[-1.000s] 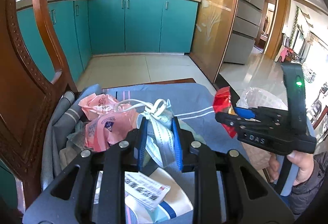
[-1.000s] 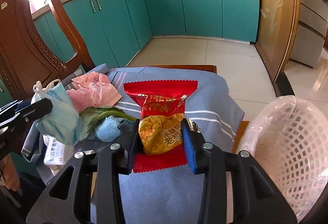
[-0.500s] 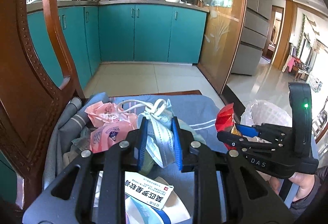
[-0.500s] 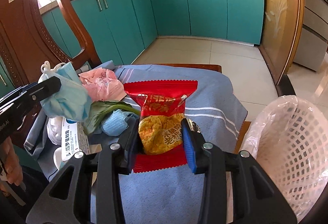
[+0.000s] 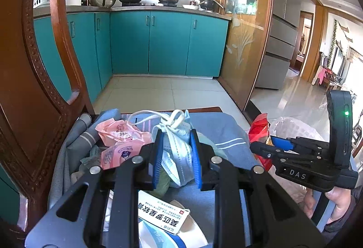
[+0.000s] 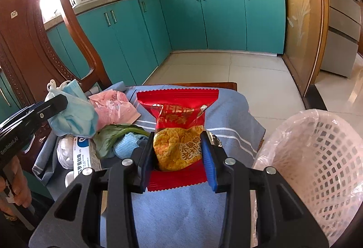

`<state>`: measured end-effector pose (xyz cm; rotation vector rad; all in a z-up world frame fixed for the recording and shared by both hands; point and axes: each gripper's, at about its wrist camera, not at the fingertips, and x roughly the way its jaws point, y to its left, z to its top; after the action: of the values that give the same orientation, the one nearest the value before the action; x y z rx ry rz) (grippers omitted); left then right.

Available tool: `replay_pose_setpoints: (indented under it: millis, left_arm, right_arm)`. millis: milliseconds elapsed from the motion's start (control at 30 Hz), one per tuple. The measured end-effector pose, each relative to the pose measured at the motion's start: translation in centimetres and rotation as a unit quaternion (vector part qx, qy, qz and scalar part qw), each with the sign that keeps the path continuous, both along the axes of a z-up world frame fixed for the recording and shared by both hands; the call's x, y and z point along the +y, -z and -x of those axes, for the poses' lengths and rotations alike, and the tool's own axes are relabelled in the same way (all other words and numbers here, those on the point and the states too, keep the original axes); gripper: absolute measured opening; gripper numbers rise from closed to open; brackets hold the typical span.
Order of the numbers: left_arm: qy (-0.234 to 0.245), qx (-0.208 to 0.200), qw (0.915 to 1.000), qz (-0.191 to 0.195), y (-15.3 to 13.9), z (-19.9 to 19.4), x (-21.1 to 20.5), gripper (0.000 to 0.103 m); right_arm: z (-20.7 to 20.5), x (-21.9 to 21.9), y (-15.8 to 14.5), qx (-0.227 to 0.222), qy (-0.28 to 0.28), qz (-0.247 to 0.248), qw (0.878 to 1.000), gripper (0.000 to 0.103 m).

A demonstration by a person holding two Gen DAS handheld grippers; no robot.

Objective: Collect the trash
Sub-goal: 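Carry both items over the basket and open the left tool to drop the mask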

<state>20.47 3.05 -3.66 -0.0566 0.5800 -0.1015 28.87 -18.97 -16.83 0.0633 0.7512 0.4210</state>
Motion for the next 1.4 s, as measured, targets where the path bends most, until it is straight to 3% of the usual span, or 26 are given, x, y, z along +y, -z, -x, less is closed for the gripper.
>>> replay_pose_setpoints:
  millis: [500, 833, 1100, 1333, 1367, 1400]
  left_arm:
    - [0.021, -0.003, 0.9997, 0.015, -0.8, 0.0, -1.9, 0.025]
    - [0.088, 0.005, 0.9955, 0.034, -1.5, 0.2, -7.0, 0.025]
    - [0.172, 0.053, 0.9824, 0.051, 0.3, -0.8, -14.6, 0.024]
    - [0.235, 0.117, 0.9635, 0.050, 3.9, -2.0, -21.4, 0.025]
    - [0.244, 0.126, 0.9605, 0.045, 4.6, -2.2, -22.3, 0.030]
    - [0.249, 0.133, 0.9585, 0.041, 5.1, -2.3, -22.8, 0.044]
  right_arm:
    - [1.5, -3.5, -2.0, -0.024, 0.037, -0.021, 0.999, 0.039]
    - [3.2, -11.8, -3.7, -0.044, 0.131, -0.052, 0.989, 0.039]
    - [3.6, -19.3, -2.5, 0.000, 0.215, -0.083, 0.973, 0.039]
    - [4.0, -20.7, -2.2, 0.004, 0.234, -0.091, 0.968, 0.039]
    - [3.9, -20.7, -2.2, 0.005, 0.233, -0.091, 0.968, 0.039]
    - [3.9, -20.7, -2.2, 0.007, 0.233, -0.091, 0.968, 0.039]
